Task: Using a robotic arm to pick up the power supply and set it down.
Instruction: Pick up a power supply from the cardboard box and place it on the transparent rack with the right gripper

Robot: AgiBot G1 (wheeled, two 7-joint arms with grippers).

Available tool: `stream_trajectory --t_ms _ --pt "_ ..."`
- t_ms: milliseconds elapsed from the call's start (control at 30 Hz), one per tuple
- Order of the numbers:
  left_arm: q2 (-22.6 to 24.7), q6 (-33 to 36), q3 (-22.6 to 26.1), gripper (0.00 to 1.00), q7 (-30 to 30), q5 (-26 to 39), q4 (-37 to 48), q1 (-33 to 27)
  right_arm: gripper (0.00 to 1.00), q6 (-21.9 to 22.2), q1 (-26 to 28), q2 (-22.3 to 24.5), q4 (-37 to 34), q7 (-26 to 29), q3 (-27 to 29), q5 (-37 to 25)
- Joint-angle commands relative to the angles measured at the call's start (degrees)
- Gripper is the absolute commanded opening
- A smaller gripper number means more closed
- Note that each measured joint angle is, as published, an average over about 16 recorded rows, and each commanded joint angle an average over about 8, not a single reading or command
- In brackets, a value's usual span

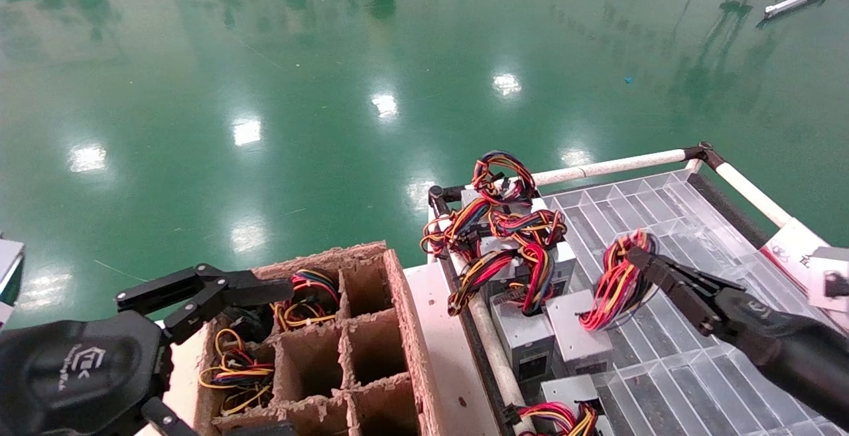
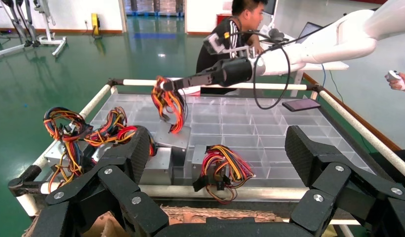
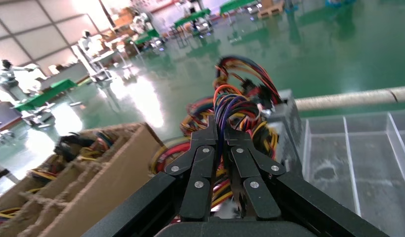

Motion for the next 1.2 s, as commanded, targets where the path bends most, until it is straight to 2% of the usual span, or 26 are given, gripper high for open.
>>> stream_trajectory --t_ms 33,67,100,133,333,367,400,900,1200 --pt "0.00 0.00 0.00 0.95 0.00 0.00 0.00 0.00 0.95 0.83 0.67 -0.74 -1.22 -0.04 -0.36 -0.53" --pt "0.00 -0.01 0.00 0.95 0.00 0.00 0.01 0.01 0.99 0.92 0.74 -0.82 -1.34 -0.04 -0.40 -0.58" --pt "0.00 -0.01 0.00 0.95 0.00 0.00 0.01 0.01 0.98 0.95 0.77 -0.86 -1.39 -0.04 -0.42 -0.61" --pt "0.00 -0.01 0.00 0.95 0.00 0.00 0.01 0.01 0.90 1.07 0.85 -0.97 -1.54 -0.04 -0.48 -0.68" --pt "0.00 -0.01 0.00 0.94 0.00 0.00 0.01 0.01 0.15 0.65 0.89 -0.71 -1.25 0.05 -0.28 -0.43" --pt "0.00 -0.01 0.00 0.94 0.00 -0.01 0.01 0.01 0.04 0.56 0.95 -0.67 -1.28 0.04 -0.20 -0.30" --pt "0.00 -0.01 0.00 0.94 0.00 -0.01 0.01 0.01 0.00 0.38 0.95 -0.57 -1.22 0.01 -0.07 -0.12" --pt "0.00 -0.01 0.00 0.95 0.00 -0.01 0.01 0.01 0.00 -0.15 -1.79 0.43 -2.72 -2.86 3.01 4.31" --pt "0.00 -0.01 0.00 0.95 0.00 -0.01 0.01 0.01 0.00 1.34 -3.16 0.04 -4.50 -3.78 4.39 6.32"
